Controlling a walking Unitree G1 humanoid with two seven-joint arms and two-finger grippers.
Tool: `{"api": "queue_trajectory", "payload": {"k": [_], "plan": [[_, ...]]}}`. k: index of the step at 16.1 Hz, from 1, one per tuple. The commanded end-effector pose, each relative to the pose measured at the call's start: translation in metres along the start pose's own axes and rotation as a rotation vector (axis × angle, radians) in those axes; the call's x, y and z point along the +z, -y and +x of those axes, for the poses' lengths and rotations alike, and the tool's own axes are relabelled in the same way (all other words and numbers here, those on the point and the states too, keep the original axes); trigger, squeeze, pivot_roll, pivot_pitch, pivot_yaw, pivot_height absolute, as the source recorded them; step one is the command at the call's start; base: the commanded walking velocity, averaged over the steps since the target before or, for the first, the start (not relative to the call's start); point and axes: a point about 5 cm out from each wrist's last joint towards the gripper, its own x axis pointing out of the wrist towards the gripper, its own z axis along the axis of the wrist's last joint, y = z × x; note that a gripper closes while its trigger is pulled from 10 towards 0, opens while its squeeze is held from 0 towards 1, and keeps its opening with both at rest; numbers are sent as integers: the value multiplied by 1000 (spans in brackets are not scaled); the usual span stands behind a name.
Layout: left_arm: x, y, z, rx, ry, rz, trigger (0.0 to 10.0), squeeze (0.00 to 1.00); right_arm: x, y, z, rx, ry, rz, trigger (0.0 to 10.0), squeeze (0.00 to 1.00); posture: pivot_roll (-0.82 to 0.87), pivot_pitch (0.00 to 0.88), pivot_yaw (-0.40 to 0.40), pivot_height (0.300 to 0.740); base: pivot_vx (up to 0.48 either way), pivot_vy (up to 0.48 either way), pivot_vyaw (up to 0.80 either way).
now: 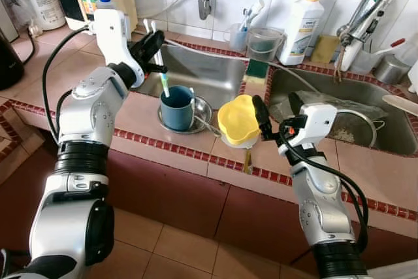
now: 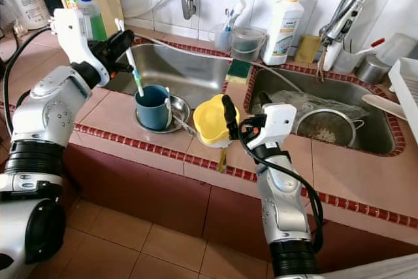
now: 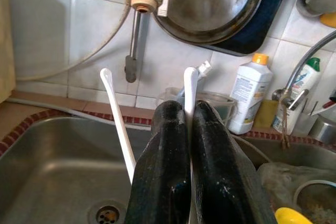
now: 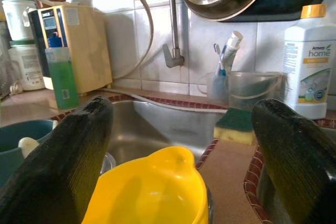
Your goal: Kitchen organization
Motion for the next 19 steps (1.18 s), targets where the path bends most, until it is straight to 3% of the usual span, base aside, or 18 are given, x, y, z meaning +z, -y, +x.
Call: {"api": "queue_trajectory", "payload": {"k": [1,15,19], "plan": [[11,-2,1,-5,27,17,10000,0,0,3,-1,-14,-2,12,10000,0,-42,0,-33,740,0,0,0],[14,-2,3,-19,39,19,10000,0,-1,-1,1,-4,3,25,10000,0,-36,0,-32,740,0,235,0],[8,1,2,-42,16,78,10000,0,-1,-2,0,-2,0,23,10000,0,-39,0,-31,740,0,0,0]]}}
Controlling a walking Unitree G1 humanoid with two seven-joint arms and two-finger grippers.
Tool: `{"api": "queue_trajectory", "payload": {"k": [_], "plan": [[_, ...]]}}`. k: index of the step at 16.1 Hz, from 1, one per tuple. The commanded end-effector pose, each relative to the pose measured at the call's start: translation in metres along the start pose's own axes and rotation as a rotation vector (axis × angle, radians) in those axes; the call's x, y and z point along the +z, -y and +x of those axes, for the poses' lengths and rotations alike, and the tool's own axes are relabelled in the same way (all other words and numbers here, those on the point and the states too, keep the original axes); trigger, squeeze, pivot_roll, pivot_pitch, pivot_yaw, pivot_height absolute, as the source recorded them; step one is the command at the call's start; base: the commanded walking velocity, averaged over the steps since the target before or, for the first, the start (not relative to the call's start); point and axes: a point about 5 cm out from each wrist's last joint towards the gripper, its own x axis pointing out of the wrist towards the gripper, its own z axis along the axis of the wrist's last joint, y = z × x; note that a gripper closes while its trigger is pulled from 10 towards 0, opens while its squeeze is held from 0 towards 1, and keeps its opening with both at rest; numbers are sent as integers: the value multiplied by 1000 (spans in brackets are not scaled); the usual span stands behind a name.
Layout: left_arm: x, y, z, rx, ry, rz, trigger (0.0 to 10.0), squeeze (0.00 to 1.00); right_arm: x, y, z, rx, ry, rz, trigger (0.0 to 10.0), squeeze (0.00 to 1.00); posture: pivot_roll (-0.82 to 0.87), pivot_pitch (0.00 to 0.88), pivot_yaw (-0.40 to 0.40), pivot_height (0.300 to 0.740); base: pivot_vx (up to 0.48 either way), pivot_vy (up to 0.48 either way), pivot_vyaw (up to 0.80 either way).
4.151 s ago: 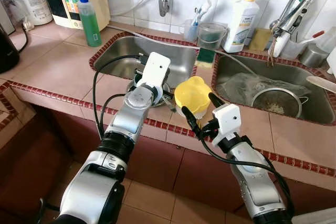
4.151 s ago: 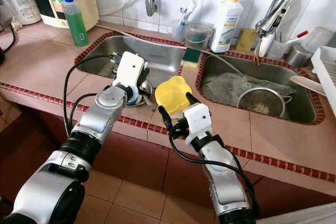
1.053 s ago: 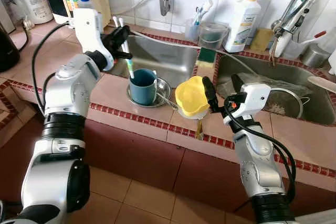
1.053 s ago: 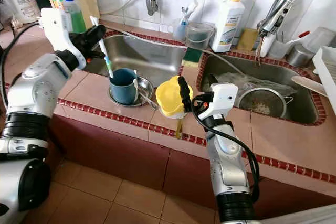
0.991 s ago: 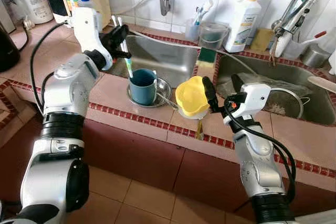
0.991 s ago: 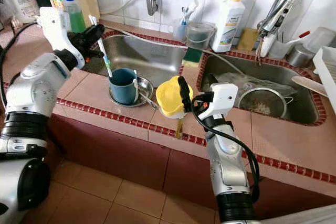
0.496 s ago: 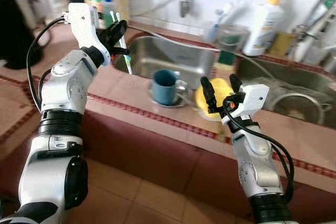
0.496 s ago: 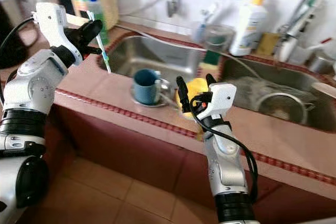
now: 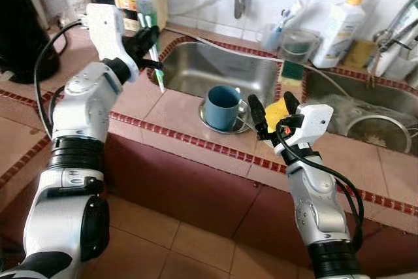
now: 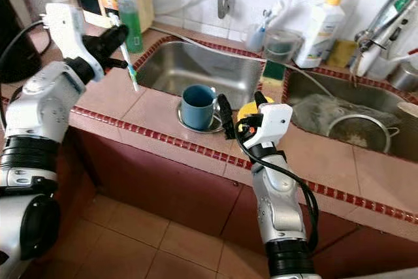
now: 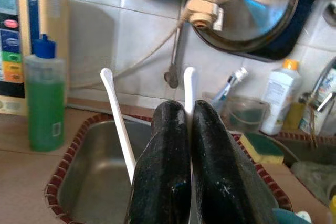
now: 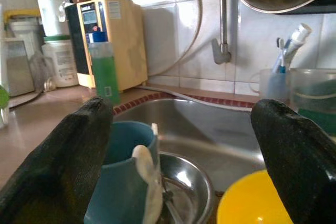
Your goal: Kitchen organization
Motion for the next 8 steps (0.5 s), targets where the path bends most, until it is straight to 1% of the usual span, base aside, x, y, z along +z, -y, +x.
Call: {"api": "queue_trajectory", "payload": {"k": [1,5,8], "plan": [[-1,4,0,-31,-5,40,10000,0,-1,5,-3,-10,-8,-5,10000,0,-41,0,-30,740,0,0,0],[-4,9,0,-66,-2,46,10000,0,-2,6,-8,-10,-16,-8,10000,0,-46,0,-29,740,0,0,0],[-3,10,1,-80,5,42,10000,0,-2,7,-9,-15,-21,-9,10000,0,-50,0,-28,740,379,0,0]]}}
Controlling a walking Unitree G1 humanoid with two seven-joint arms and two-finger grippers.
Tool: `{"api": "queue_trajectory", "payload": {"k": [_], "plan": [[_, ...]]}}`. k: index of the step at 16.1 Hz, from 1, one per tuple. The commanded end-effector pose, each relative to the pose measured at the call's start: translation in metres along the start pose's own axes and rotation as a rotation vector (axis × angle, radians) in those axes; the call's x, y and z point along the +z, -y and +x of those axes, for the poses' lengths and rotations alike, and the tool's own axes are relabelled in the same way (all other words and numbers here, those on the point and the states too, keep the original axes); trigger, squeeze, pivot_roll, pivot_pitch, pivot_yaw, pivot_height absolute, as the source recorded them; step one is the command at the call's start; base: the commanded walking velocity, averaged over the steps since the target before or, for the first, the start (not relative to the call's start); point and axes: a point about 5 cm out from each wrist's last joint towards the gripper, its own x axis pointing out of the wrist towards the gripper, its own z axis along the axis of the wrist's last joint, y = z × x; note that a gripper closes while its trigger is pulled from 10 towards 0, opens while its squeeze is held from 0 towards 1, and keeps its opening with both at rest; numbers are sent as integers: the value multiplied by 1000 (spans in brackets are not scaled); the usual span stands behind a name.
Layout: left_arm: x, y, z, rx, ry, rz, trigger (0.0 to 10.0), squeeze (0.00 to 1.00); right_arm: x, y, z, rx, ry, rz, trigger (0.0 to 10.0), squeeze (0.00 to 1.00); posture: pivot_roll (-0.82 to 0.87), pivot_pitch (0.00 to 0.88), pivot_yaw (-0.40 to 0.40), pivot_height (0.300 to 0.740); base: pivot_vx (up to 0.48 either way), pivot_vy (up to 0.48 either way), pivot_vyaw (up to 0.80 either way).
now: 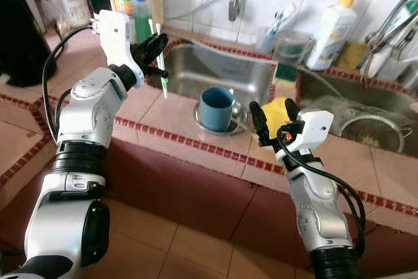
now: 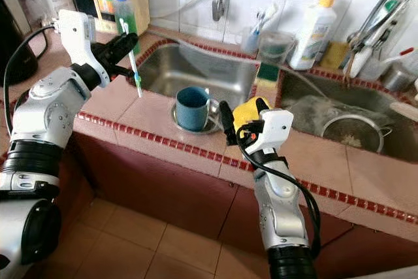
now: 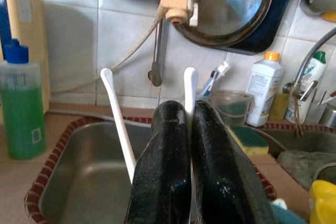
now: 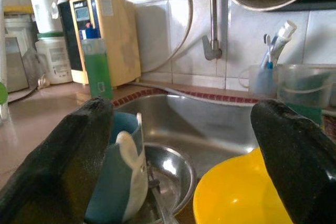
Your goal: Kitchen organization
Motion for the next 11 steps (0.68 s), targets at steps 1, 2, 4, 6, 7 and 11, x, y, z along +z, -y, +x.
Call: {"api": "queue_trajectory", "payload": {"k": [1,2,4,6,7,11], "plan": [[6,6,3,-33,22,21,10000,0,5,4,-1,-4,10,-9,10000,0,-50,0,-28,740,480,0,0],[6,6,3,-35,21,22,10000,0,5,4,-1,-5,10,-9,10000,0,-52,0,-27,740,480,0,0],[5,6,2,-35,20,23,10000,0,5,4,-1,-5,10,-9,10000,0,-53,0,-27,740,480,0,0],[5,5,2,-34,20,21,10000,0,5,4,-2,-6,8,-10,10000,0,-53,0,-28,740,480,0,0],[5,5,2,-33,20,20,10000,0,5,5,-1,-7,8,-11,10000,0,-53,0,-28,740,480,0,0],[6,5,2,-35,24,22,10000,0,6,5,-1,-6,11,-12,10000,0,-57,0,-27,740,480,0,0]]}}
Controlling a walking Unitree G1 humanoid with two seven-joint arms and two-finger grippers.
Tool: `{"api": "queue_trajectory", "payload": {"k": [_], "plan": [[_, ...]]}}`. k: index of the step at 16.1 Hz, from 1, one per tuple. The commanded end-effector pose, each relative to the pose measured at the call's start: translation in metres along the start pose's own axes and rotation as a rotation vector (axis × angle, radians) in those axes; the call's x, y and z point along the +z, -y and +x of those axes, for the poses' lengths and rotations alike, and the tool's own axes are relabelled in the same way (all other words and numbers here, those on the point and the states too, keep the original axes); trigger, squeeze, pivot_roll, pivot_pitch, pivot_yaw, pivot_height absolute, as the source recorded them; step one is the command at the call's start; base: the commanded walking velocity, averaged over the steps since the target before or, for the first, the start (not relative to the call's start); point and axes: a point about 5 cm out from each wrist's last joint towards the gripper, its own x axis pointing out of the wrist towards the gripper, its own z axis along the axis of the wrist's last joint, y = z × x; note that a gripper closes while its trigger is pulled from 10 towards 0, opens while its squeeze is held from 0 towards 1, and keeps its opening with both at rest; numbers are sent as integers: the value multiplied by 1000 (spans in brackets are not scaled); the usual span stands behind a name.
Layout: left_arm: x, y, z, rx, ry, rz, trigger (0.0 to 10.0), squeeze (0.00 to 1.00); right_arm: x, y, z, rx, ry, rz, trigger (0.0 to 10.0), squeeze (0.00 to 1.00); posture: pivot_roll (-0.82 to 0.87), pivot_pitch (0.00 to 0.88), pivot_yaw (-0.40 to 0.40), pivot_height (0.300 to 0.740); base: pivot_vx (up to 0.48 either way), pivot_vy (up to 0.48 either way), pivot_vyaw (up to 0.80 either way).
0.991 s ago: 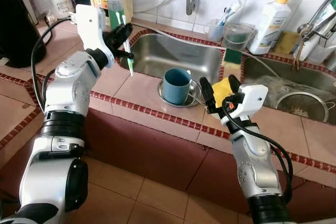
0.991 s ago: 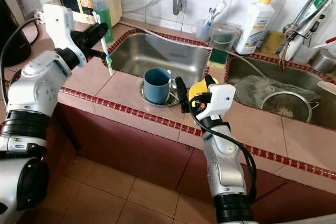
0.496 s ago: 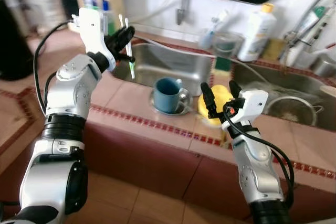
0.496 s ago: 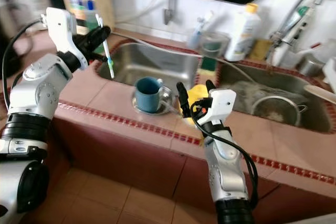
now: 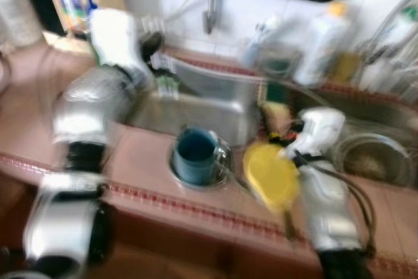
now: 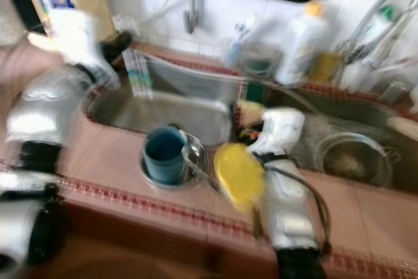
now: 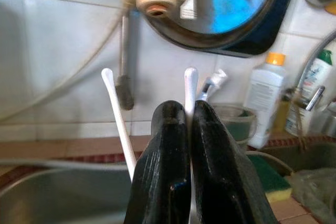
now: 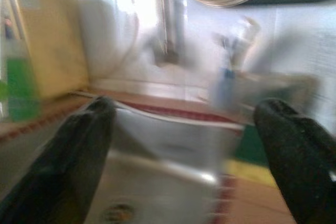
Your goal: Kitchen organization
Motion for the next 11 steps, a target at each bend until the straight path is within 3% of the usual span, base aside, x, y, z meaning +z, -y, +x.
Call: {"api": "queue_trajectory", "payload": {"k": [1,4,8,11], "plan": [[13,-12,-6,34,29,34,10000,0,7,-8,5,31,32,8,10000,0,-58,0,-27,740,442,0,0],[8,-11,-5,45,-9,14,10000,0,7,-8,4,29,31,11,10000,0,-59,0,-27,740,0,0,0],[-8,-8,-3,49,-97,78,10000,0,8,-10,4,64,-11,37,10000,0,-62,0,-23,740,0,0,0],[-19,-4,-2,56,-137,100,10000,0,13,-7,0,114,-71,-31,10000,0,-74,0,-14,740,0,0,0]]}}
